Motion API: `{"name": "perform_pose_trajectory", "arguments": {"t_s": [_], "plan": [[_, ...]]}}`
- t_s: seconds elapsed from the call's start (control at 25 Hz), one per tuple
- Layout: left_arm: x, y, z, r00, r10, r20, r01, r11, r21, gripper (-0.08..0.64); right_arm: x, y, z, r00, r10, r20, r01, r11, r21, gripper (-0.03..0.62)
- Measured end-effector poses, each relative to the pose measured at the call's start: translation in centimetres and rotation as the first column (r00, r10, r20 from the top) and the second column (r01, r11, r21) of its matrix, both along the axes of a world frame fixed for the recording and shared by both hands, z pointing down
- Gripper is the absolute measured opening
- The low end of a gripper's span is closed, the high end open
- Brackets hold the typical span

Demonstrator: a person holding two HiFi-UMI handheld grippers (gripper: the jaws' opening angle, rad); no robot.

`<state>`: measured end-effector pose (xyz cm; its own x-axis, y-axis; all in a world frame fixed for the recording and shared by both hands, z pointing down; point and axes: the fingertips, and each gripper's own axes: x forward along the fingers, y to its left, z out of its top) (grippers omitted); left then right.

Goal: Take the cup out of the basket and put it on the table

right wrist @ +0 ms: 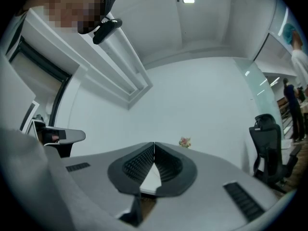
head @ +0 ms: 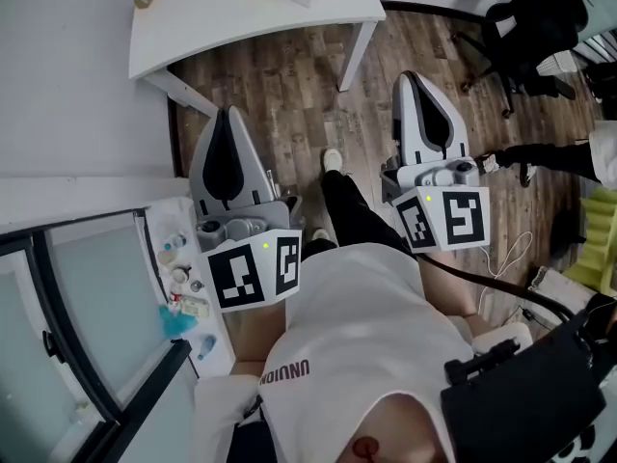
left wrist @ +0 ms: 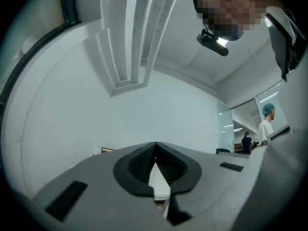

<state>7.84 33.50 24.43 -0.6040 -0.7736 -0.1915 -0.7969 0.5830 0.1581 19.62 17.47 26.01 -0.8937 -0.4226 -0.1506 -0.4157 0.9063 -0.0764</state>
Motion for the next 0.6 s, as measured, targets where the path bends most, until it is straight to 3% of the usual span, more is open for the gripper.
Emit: {"name": "perform_pose_trajectory", "arguments": {"t_s": [0.4,0.6], "plan": [[-7.7,-12.2,-1.5,1.0,0.019,0.014,-0.019,0.999,-0.029,0.012,-9.9,-10.6,-1.5,0.997,-0.081,0.0,0.081,0.997,-0.001,0.02],[-10.9,-17.2,-2.8,0.998,0.026,0.054,-0.024,1.0,-0.019,0.012,-14.0,-15.1,-1.9,0.994,-0.108,-0.001,0.108,0.994,0.005,0.02]]}}
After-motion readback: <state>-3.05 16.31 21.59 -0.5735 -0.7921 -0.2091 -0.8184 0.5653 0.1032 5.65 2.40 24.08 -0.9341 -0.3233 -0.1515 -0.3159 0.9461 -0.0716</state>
